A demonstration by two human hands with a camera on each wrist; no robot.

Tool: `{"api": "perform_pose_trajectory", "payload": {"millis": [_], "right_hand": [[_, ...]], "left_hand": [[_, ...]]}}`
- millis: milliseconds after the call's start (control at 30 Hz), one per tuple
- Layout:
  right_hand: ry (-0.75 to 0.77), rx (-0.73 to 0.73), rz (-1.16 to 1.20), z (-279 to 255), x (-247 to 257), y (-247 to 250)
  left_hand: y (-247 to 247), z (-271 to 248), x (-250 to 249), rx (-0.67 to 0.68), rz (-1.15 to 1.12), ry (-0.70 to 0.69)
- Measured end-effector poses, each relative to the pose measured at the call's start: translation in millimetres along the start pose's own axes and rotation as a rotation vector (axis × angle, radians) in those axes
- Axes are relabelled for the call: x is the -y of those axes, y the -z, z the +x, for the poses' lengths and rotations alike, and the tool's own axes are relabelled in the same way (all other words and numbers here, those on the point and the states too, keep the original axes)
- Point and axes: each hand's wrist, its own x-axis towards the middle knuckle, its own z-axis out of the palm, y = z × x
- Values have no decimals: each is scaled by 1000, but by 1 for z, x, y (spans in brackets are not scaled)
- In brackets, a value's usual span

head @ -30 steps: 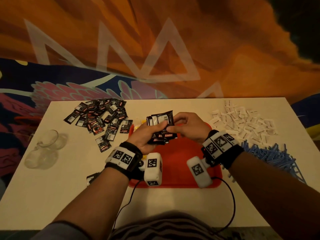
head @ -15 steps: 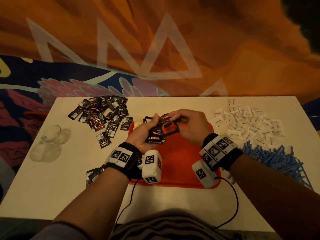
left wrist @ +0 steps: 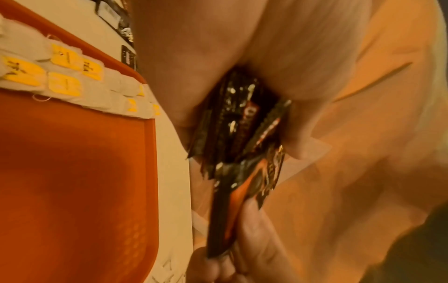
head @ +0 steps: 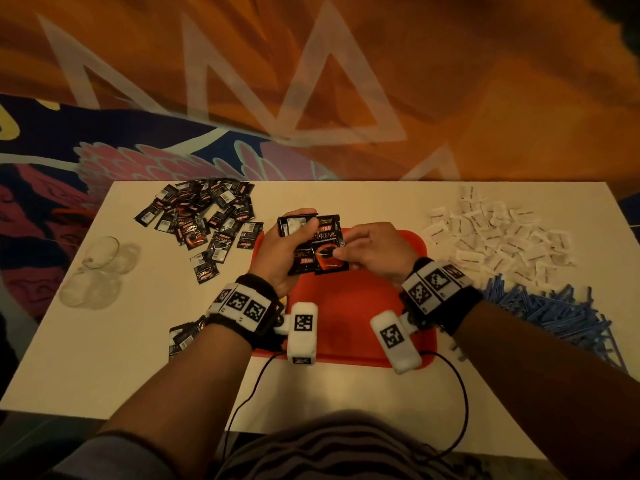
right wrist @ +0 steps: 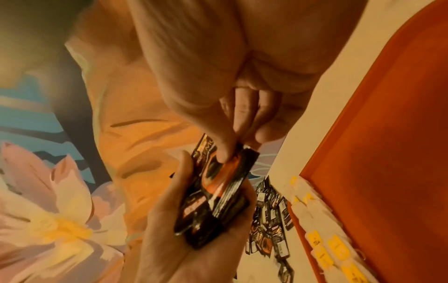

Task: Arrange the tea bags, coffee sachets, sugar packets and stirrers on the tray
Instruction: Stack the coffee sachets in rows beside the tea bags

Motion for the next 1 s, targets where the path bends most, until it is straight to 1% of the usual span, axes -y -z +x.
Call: {"api": "perform_pose_trajectory", "payload": {"millis": [133,167,267,333,433,500,567,767,833,900,1000], "right_hand": [[-16,11,-131,6,-6,5],[-25,19,-149,9,-9,4],[-63,10,-176,20,-21,0],[-95,-31,-186,31,-32,-3],[-160,-136,-168,57,-48,-13],[-207,-199,-181,79,-58,-23],[-242,-232,-217,100,-66,-35],[-373,-247,-336,158,-74,-68],[-410,-262,-344,174,-77,-77],[-435,-276,-371,187,-80,-82],[-436,-308,-425,199,-87,-86]], "left_hand": [[6,4,5,-42,-27,120],[8,5,7,-57,-29,132],[18,11,13,-118,-42,104],[32,16,15,-153,-96,108],[58,23,14,-189,-201,154],[77,29,14,-174,-220,181],[94,35,14,-140,-236,207],[139,45,-2,-94,-298,270],[153,50,-7,-74,-315,292],[166,55,-11,-47,-330,301],[181,62,-12,-49,-353,306]]}}
